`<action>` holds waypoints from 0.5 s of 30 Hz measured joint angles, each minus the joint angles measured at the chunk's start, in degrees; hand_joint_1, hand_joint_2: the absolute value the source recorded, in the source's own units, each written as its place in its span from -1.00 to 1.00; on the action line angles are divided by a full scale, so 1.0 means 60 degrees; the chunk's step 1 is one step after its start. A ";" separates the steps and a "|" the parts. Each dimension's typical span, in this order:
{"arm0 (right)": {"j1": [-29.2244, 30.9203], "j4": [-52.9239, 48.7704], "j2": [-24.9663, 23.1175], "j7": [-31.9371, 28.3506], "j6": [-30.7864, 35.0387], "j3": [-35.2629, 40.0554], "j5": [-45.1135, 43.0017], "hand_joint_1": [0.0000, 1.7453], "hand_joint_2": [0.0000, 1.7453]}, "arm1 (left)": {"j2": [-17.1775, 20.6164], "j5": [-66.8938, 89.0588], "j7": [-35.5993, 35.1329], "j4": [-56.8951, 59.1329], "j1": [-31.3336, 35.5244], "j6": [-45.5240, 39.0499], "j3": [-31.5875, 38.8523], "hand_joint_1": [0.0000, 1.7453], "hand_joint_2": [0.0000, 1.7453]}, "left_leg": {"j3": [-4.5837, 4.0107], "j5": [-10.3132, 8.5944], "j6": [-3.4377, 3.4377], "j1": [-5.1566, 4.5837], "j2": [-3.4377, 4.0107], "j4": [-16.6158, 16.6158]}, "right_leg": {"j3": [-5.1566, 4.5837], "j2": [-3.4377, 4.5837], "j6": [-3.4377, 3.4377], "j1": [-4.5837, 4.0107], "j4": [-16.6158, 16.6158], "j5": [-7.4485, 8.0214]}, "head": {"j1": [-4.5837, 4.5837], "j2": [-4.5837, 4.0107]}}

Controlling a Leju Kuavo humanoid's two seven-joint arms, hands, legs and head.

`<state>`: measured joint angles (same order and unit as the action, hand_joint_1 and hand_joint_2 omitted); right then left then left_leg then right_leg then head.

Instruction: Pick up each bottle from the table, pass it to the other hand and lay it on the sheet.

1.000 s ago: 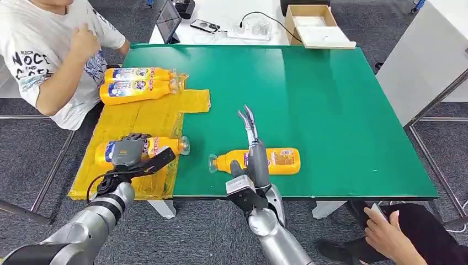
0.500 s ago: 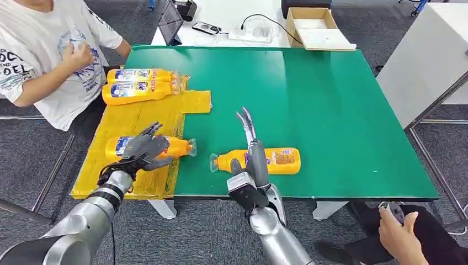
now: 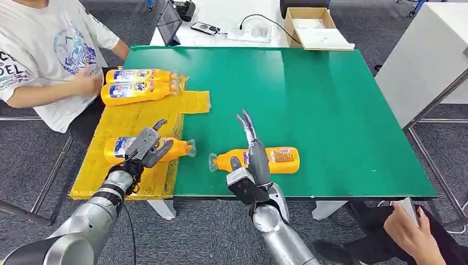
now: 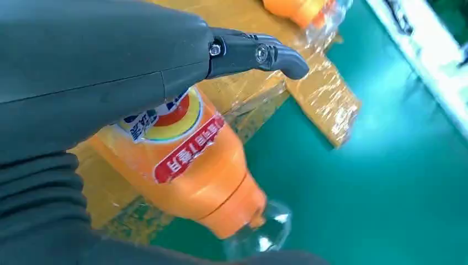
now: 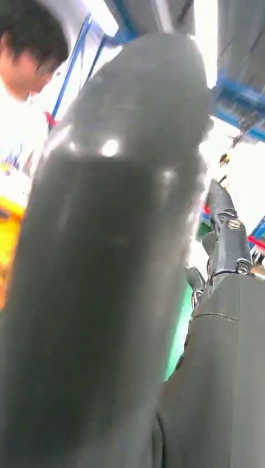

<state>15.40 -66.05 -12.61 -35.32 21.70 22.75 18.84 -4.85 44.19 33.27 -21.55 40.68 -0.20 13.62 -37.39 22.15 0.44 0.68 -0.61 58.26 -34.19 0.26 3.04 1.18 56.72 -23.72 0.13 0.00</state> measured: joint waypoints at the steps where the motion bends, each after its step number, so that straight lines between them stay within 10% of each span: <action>1: 0.0038 0.0055 0.0040 0.0120 -0.0066 0.0000 0.0084 -1.00 1.00 | -0.0036 -0.0087 0.0084 -0.0044 -0.0042 -0.0161 0.0080 -1.00 1.00 | -0.0005 0.0000 0.0000 0.0000 0.0000 0.0000 | -0.0002 0.0000 0.0000 0.0000 0.0000 0.0000 | 0.0000 0.0000; 7: 0.0601 0.0929 0.0594 0.2383 -0.1330 0.0095 0.1829 -1.00 1.00 | -0.0295 -0.1684 0.1085 -0.1367 -0.0815 -0.4144 0.0368 -1.00 1.00 | -0.0020 0.0000 0.0001 -0.0002 0.0014 0.0002 | -0.0023 0.0015 0.0004 0.0001 0.0000 0.0005 | 0.0000 0.0000; 15: 0.1455 0.2118 0.1117 0.3280 -0.2035 0.0236 0.2516 -1.00 1.00 | -0.0339 -0.2983 0.1143 -0.3214 -0.1843 -0.5946 -0.0279 -1.00 1.00 | -0.0047 0.0002 -0.0001 -0.0002 0.0016 0.0003 | -0.0049 0.0022 0.0005 0.0000 0.0002 0.0004 | -0.0004 0.0000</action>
<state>24.13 -53.34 -5.91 -15.64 9.49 24.17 33.94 -6.89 26.30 40.13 -40.84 29.62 -35.87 11.94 -37.67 22.16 0.43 0.67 -0.51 58.28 -34.48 0.38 3.07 1.18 56.73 -23.69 0.11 0.00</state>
